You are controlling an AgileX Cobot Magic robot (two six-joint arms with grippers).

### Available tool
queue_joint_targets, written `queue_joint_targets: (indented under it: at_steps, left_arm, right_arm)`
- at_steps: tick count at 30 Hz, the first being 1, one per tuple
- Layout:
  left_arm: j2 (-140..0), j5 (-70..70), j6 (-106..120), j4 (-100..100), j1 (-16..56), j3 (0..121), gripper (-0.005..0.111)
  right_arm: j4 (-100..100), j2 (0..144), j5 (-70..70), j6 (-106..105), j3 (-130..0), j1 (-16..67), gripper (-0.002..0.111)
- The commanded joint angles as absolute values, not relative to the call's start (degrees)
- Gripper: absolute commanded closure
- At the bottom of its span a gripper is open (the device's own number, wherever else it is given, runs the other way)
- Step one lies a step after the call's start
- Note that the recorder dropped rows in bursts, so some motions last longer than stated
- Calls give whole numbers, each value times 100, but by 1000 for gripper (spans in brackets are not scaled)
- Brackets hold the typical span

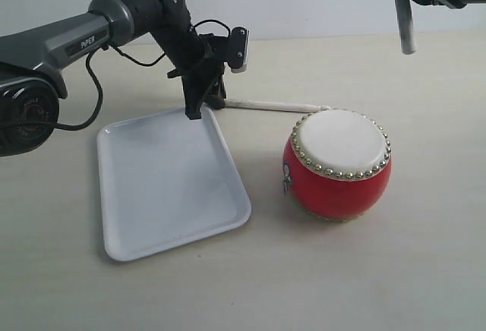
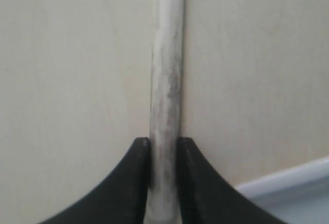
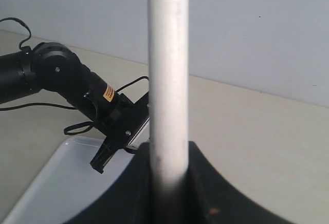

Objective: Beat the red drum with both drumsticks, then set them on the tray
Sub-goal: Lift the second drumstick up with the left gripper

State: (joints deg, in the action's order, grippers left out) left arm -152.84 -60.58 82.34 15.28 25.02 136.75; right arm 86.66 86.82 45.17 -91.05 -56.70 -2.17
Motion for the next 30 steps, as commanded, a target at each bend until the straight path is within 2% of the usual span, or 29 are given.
queue_joint_targets:
  at_steps: [1, 18, 25, 30]
  left_arm:
    - [-15124, -6069, 8054, 1416, 2503, 13631, 107]
    - [-13789, -6640, 5729, 2011, 1915, 13631, 107]
    - [-13261, -6996, 4329, 1819, 1997, 13592, 107]
    - [-12688, -6996, 3686, 1789, 2224, 12971, 107]
  right_arm:
    - [8745, 8686, 4526, -9193, -5707, -248, 108]
    - [8530, 8686, 4449, -8884, -5707, -248, 108]
    - [6841, 8183, 4245, -6749, -5707, -248, 108]
    - [5492, 7453, 4011, -5008, -5707, -227, 108]
